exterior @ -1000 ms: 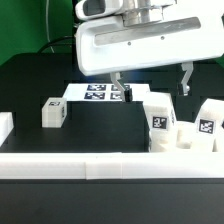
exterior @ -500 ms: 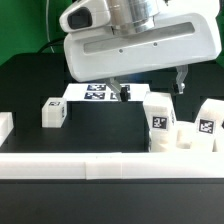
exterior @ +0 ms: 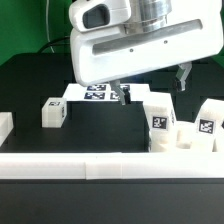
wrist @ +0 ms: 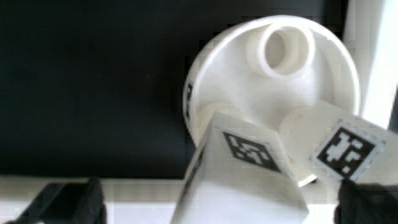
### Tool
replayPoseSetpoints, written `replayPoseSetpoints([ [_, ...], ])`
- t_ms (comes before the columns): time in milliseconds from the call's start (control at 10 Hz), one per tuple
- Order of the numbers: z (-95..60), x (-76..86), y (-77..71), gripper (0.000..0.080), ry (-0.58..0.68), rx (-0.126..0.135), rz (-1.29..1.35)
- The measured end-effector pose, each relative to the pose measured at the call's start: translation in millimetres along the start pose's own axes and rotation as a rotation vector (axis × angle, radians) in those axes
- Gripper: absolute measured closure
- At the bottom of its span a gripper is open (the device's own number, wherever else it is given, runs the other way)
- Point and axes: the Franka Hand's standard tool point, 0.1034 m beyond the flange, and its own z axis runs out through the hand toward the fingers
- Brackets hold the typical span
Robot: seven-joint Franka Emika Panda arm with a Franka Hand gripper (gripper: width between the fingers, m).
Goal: Assemble stool
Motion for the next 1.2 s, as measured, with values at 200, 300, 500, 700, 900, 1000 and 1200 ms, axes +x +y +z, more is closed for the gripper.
replayPoseSetpoints([
  [200,0.1,-0.5,1.7,0.0151,-0.001,-0.001,-0.087],
  [300,0.0,-1.0,3.2,0.0151,-0.003,-0.005,-0.170],
  [500,-0.2,1.1,0.2,0.0151,-0.019,-0.037,-0.340],
  [700,1.7,10.5,-5.6,0.0151,-0.042,-0.053,-0.529],
  [900,4.0,9.7,-2.5,0.0151,-0.050,-0.053,-0.646],
  [1000,4.2,9.4,-1.6,0.0151,-0.052,-0.051,-0.696],
  [1200,4.0,8.7,1.0,0.0151,-0.062,-0.055,-0.823],
])
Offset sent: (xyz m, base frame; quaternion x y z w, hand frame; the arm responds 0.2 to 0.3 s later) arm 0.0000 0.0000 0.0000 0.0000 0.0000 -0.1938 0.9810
